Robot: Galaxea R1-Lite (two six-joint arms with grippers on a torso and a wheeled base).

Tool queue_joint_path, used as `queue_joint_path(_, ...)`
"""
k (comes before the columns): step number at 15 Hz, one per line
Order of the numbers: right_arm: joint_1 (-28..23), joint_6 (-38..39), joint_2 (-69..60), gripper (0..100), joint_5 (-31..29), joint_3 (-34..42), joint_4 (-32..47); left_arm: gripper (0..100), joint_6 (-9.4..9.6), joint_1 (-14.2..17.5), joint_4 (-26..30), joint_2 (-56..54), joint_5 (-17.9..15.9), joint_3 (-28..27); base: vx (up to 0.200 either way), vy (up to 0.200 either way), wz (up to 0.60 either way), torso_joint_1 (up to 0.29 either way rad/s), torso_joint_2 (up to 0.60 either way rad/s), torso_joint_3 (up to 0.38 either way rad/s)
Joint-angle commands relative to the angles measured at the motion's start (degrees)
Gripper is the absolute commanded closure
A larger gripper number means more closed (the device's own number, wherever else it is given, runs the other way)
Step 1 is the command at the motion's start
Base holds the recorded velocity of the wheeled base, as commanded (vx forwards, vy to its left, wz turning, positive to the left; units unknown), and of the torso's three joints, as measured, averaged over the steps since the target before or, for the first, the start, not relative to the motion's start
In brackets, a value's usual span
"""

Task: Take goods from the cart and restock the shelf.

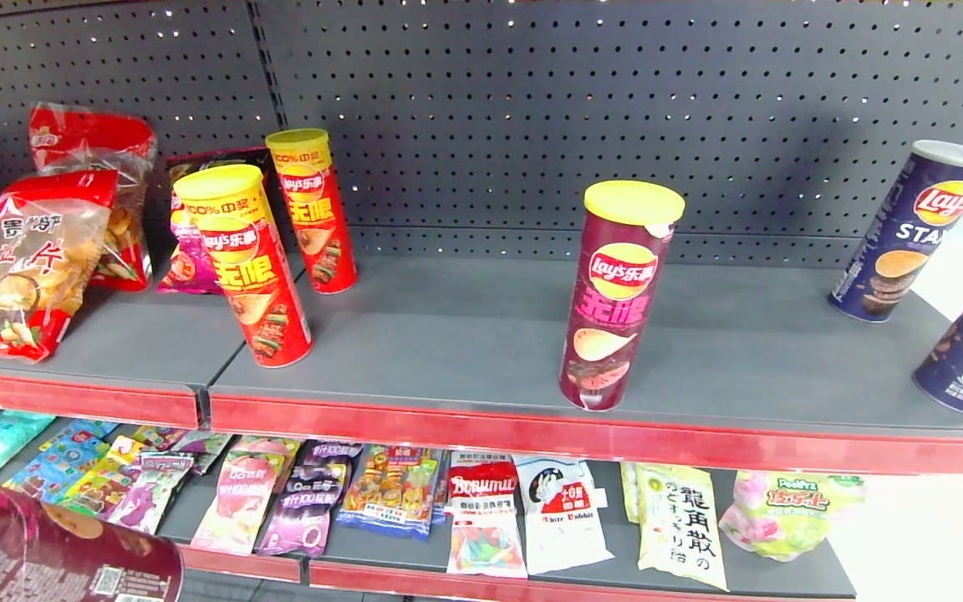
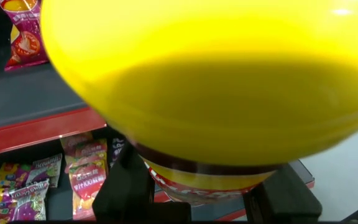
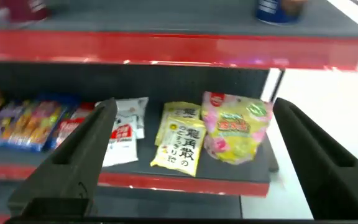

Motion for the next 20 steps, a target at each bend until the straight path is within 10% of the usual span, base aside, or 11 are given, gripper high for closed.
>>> queue_joint_path(1,-0.5,-0.7,0.9,0,0.1,0.5,-0.6,100,-0.03,0.0,0.0,-1.4,0.0,0.4,0.000,0.000,0.00,0.000,0.00,0.000)
queue_joint_path(20,-0.1,1.5,-0.3,0,0.9,1.6,-3.0,100,-0.03,0.0,-0.2,-0.2,0.1,0.3,0.000,0.000,-0.16,0.001,0.00,0.001)
